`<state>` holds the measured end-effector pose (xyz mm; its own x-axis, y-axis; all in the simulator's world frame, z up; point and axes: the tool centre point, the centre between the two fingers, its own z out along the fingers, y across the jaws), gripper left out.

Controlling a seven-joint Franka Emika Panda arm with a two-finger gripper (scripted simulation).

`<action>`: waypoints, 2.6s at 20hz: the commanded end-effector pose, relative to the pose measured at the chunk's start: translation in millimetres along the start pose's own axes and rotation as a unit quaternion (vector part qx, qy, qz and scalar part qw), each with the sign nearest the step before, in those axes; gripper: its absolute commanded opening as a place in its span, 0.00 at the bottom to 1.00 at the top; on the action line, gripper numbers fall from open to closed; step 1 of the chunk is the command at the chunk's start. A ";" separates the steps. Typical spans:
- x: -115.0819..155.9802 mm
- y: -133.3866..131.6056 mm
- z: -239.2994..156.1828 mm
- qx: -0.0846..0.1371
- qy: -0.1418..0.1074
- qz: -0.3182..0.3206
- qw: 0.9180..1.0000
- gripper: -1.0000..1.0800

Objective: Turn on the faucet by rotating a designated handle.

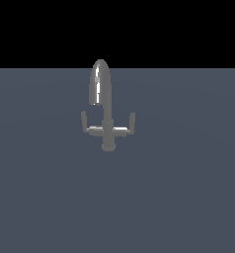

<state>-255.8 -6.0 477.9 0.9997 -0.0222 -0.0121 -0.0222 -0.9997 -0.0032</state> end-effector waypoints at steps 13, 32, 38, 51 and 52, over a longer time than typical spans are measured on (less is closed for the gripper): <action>23.1 10.2 9.8 0.041 -0.016 0.019 0.999 0.00; 121.2 53.6 75.3 0.231 -0.089 0.102 0.964 0.00; 149.1 64.2 102.5 0.291 -0.112 0.127 0.942 0.00; 201.2 77.8 167.0 0.413 -0.158 0.174 0.880 0.00; 204.9 78.3 172.4 0.423 -0.162 0.177 0.874 0.00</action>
<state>-60.4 -87.1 311.0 0.8823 -0.1941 -0.4287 -0.4532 -0.5958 -0.6630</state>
